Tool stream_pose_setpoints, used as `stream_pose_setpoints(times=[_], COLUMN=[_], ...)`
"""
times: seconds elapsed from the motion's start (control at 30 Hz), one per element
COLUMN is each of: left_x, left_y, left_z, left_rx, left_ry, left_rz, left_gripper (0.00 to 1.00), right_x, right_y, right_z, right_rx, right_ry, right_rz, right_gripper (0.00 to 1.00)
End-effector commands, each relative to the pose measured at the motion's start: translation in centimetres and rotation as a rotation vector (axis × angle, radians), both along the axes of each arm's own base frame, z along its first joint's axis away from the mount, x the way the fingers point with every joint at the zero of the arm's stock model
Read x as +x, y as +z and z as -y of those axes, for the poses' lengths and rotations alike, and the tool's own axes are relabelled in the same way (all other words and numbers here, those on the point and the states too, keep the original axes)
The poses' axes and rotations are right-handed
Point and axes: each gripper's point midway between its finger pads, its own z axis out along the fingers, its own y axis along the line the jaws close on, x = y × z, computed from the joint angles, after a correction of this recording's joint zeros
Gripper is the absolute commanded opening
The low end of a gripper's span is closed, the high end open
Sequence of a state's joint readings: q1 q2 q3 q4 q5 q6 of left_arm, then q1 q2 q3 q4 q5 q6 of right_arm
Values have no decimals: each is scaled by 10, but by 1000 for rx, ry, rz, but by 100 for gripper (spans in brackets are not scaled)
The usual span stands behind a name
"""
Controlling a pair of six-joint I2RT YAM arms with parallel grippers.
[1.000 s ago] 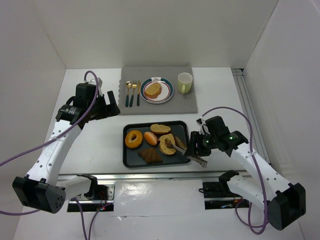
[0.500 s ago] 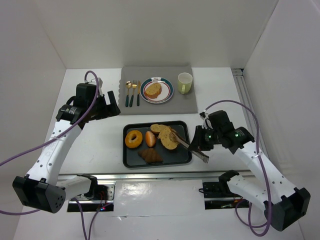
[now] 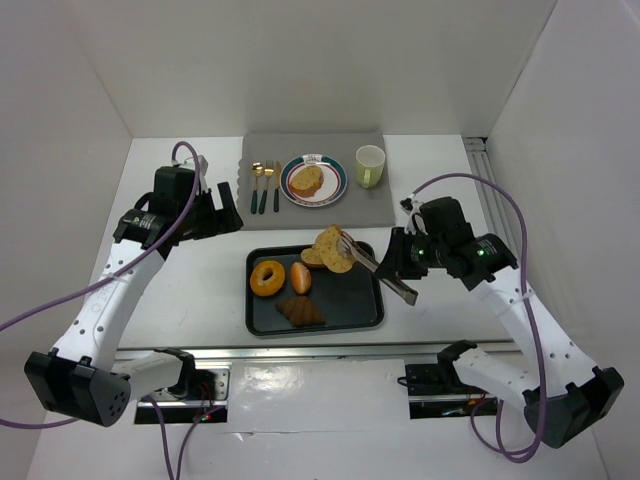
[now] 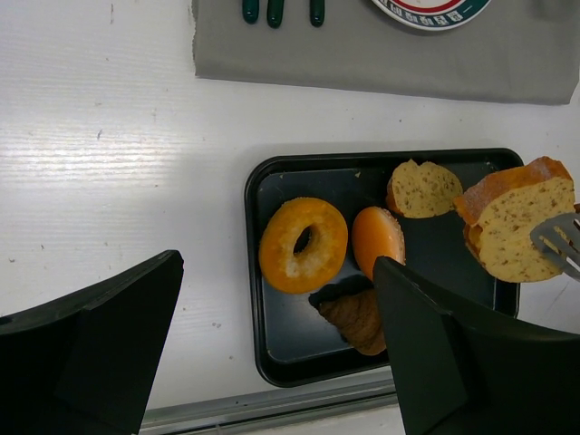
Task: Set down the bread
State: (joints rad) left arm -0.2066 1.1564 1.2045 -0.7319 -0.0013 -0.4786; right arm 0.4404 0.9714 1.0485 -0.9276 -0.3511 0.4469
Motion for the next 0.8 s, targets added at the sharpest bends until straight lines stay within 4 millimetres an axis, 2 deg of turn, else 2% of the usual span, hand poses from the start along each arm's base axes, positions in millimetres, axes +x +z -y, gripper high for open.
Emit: stream_pose_setpoints(times=[0.0,0.1,0.3,0.4,0.53,0.57,0.6,0.67,0.73,0.77], left_x=[4,4,5,5,4,4,4,5,4,4], left_y=[7,7,11,14,14,14,14,15,12,12], left_z=[3,3,2,1,3,4,4,5,6,6], left_rx=[-19,-19,-14,-7,-13,-19,-19,-28,-32,-32], left_ry=[0,0,8,2,-5,-11,-12,-6,-12,-12], left_rz=[36,36,47,50,48,47,47,55,44,44], left_gripper=[100,100,100,100,100,100,100,100,100,100], right_x=[7,5,16,28,70,84,98,124,148,163], right_y=[15,14,31,33,54,50,58,58,66,61], right_z=[-5,-4,-15,-20,-31,-36,-43,-50,-59,-62], right_rx=[9,4,57,52,60,50,71,59,84,71], right_ry=[33,33,53,60,25,16,15,2,-12,-29], right_rz=[51,40,105,111,212,210,255,292,365,370], right_gripper=[15,15,15,15,14,14,14,14,14,14])
